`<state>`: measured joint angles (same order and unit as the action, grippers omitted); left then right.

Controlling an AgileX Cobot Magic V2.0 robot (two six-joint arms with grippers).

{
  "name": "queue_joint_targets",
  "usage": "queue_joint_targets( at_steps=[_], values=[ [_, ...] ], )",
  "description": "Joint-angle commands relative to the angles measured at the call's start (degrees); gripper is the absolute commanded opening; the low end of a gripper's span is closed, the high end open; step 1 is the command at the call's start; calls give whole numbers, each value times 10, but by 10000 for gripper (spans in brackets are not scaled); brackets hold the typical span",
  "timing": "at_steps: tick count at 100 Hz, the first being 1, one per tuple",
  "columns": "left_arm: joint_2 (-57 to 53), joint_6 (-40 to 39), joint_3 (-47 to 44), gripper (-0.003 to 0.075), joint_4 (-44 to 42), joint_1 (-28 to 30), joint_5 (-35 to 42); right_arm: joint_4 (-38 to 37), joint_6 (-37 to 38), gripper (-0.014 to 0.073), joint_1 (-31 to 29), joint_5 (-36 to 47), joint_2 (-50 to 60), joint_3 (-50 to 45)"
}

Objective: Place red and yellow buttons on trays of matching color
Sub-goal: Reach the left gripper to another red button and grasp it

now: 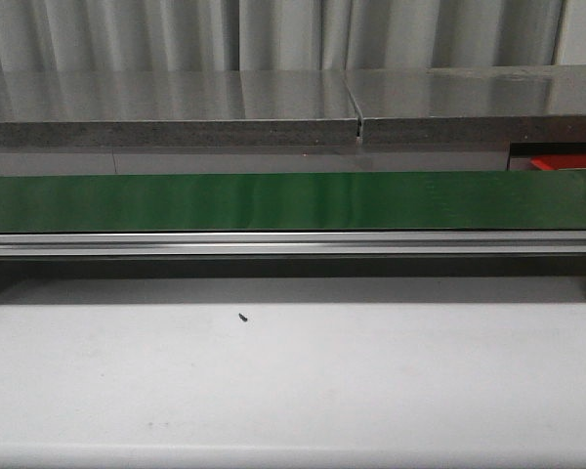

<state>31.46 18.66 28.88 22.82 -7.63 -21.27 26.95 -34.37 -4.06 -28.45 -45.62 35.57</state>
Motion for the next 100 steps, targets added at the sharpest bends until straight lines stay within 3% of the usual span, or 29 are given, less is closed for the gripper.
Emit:
queue_joint_targets(
  at_steps=[1, 18, 29, 39, 54, 61, 81, 100],
  values=[
    [-1, -4, 15, -18, 16, -4, 39, 11, -7, -98, 0, 31, 6, 13],
    [-1, -4, 15, -11, 18, -4, 36, 11, -7, -98, 0, 32, 4, 13],
    [-1, -4, 20, 56, 18, -4, 30, 11, -7, -98, 0, 32, 4, 13],
    [-1, -4, 41, 192, 16, -4, 8, 11, -7, -98, 0, 32, 4, 13],
    [-1, -8, 71, 494, 15, -4, 4, 11, -7, -98, 0, 32, 4, 13],
    [2, -20, 83, 572, 8, -4, 12, 11, -7, -98, 0, 32, 4, 13],
    [63, -179, 150, 579, -142, 33, -2, 11, -7, -98, 0, 32, 4, 13],
    [158, -191, 230, 580, -164, 135, -43, 11, -7, -98, 0, 32, 4, 13]
  ],
)
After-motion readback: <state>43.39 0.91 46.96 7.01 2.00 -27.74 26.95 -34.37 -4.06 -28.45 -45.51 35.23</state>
